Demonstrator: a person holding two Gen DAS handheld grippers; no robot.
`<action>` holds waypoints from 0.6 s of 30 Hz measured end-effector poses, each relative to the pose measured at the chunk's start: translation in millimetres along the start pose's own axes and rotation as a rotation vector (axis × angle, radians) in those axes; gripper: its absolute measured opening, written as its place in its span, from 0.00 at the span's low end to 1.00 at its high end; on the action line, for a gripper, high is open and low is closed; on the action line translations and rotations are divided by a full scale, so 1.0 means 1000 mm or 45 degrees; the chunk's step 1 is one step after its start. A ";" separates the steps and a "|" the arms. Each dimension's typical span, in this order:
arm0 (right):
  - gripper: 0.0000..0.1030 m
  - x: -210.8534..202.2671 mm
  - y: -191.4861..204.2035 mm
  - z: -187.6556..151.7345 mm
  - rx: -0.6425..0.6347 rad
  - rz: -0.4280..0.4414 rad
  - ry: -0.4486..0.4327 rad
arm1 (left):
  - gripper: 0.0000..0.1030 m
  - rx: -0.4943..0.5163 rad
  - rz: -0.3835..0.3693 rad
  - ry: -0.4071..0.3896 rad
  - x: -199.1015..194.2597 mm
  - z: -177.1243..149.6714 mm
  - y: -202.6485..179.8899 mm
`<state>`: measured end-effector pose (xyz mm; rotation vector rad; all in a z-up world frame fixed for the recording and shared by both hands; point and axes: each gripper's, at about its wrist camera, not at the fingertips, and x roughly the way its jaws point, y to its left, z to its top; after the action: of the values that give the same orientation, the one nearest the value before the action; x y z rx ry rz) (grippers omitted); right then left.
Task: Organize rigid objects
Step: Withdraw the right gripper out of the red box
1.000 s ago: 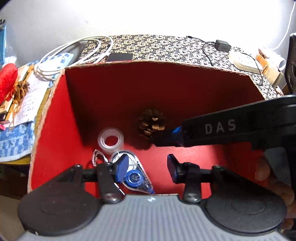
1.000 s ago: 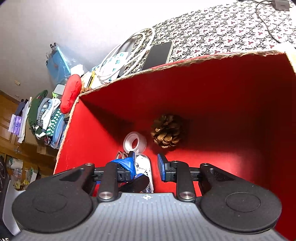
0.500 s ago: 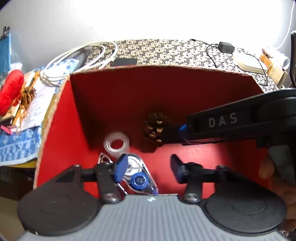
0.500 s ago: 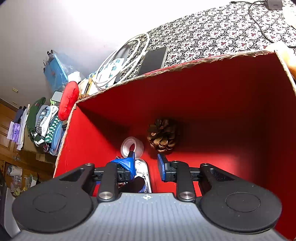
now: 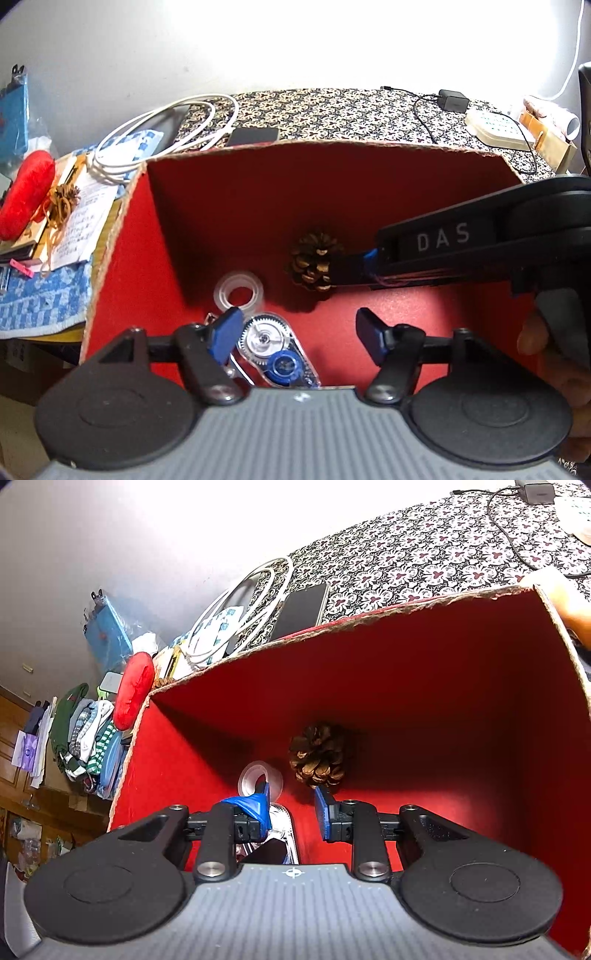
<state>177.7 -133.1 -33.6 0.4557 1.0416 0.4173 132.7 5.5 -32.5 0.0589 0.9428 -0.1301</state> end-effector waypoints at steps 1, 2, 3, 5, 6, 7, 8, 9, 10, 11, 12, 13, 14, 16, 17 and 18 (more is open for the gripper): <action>0.08 0.000 0.000 0.000 0.001 0.000 -0.003 | 0.66 0.000 0.001 -0.001 0.000 0.000 0.000; 0.08 0.000 0.000 0.000 0.003 0.000 -0.006 | 0.66 -0.001 0.002 -0.001 0.000 0.000 -0.001; 0.08 -0.001 -0.001 0.000 0.005 0.000 -0.010 | 0.66 0.000 0.002 -0.001 0.000 0.000 0.000; 0.08 -0.001 0.000 -0.001 0.007 -0.004 -0.019 | 0.67 0.002 0.006 -0.005 0.000 0.000 -0.001; 0.08 -0.002 0.000 -0.001 0.007 -0.006 -0.022 | 0.67 0.004 0.009 -0.007 0.000 0.000 -0.001; 0.08 -0.002 0.000 -0.001 0.006 -0.008 -0.025 | 0.67 0.007 0.013 -0.009 0.000 0.000 -0.001; 0.08 -0.002 0.000 0.000 0.005 -0.011 -0.028 | 0.67 0.009 0.015 -0.012 0.000 0.000 -0.002; 0.08 -0.002 0.000 -0.001 0.005 -0.013 -0.032 | 0.67 0.010 0.018 -0.013 -0.001 0.000 -0.002; 0.08 -0.003 0.000 -0.001 0.005 -0.015 -0.037 | 0.67 0.010 0.018 -0.014 -0.001 0.000 -0.002; 0.08 -0.003 0.000 -0.001 0.005 -0.018 -0.043 | 0.67 0.010 0.018 -0.014 -0.001 0.000 -0.002; 0.08 -0.003 0.000 -0.001 0.004 -0.023 -0.049 | 0.67 0.010 0.018 -0.014 -0.001 0.000 -0.002; 0.08 -0.004 0.001 -0.002 0.002 -0.028 -0.054 | 0.67 0.009 0.019 -0.014 0.000 0.000 -0.002; 0.09 -0.004 0.001 -0.002 0.002 -0.033 -0.058 | 0.67 0.010 0.020 -0.013 0.000 0.000 -0.002; 0.09 -0.005 0.002 -0.002 0.005 -0.047 -0.068 | 0.68 0.020 0.026 -0.013 -0.001 0.000 -0.003; 0.09 -0.006 0.002 -0.003 0.007 -0.060 -0.075 | 0.69 0.026 0.032 -0.014 -0.001 0.000 -0.004; 0.09 -0.007 0.003 -0.003 0.004 -0.077 -0.086 | 0.69 0.033 0.039 -0.016 -0.001 0.001 -0.005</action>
<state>171.4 -133.7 -28.2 0.4371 0.9883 0.3444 132.0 0.7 -31.3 0.0959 0.9276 -0.1143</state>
